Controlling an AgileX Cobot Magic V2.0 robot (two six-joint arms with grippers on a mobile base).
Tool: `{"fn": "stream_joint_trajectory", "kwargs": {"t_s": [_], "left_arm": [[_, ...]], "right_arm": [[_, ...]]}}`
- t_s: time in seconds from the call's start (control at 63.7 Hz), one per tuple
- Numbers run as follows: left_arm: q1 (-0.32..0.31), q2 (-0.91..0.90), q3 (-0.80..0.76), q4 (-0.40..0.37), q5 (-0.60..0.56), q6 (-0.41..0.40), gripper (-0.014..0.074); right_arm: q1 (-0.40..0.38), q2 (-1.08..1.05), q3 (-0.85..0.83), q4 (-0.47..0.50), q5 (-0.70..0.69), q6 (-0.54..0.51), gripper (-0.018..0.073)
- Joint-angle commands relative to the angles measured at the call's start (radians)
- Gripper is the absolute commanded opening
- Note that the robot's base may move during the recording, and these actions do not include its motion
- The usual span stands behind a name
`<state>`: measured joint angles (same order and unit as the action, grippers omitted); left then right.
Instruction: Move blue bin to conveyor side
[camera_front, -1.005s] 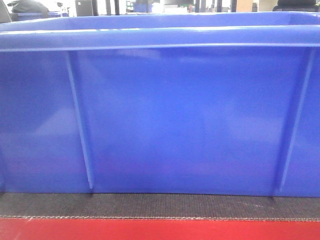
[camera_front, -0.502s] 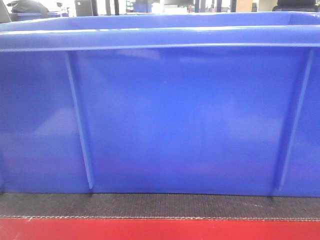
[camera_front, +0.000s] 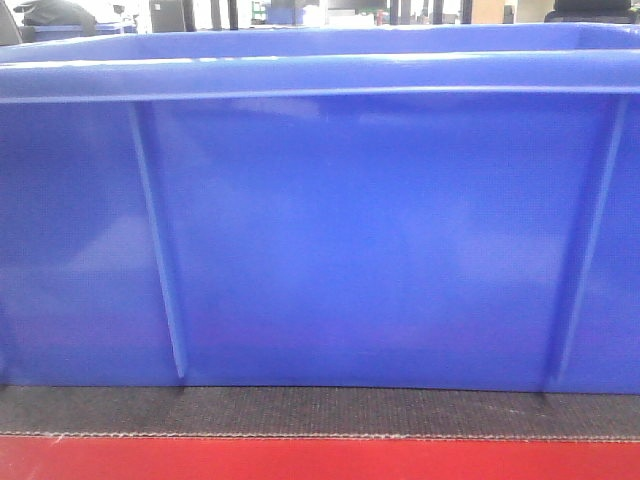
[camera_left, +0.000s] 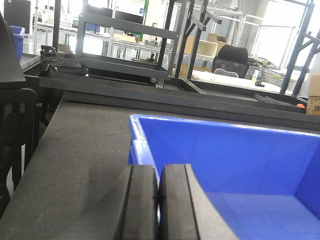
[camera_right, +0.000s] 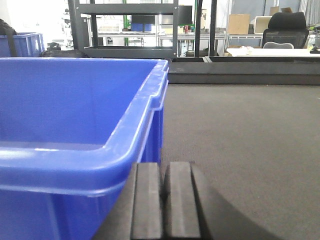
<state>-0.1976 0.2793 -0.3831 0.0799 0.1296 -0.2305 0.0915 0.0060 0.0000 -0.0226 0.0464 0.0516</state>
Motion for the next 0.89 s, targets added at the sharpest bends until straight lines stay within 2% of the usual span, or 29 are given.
{"fn": "stream_joint_trajectory", "kwargs": {"t_s": [0.0,0.173,0.361,0.879], "left_arm": [[0.005,-0.005,0.001,-0.005,-0.018,-0.006,-0.0008],[0.005,-0.005,0.001,-0.005,-0.018,-0.006,-0.0008],[0.005,-0.005,0.001,-0.005,-0.018,-0.006,-0.0008],[0.005,-0.005,0.001,-0.005,-0.018,-0.006,-0.0008]], "right_arm": [[-0.004,-0.006,0.0,0.023,-0.032,-0.045,-0.0079],[-0.013,-0.006,0.0,0.038,-0.024,-0.059,-0.0079],[-0.07,-0.006,0.0,0.077,-0.026,-0.059,-0.0079],[-0.067,-0.006,0.0,0.08,-0.026,-0.059,-0.0079]]}}
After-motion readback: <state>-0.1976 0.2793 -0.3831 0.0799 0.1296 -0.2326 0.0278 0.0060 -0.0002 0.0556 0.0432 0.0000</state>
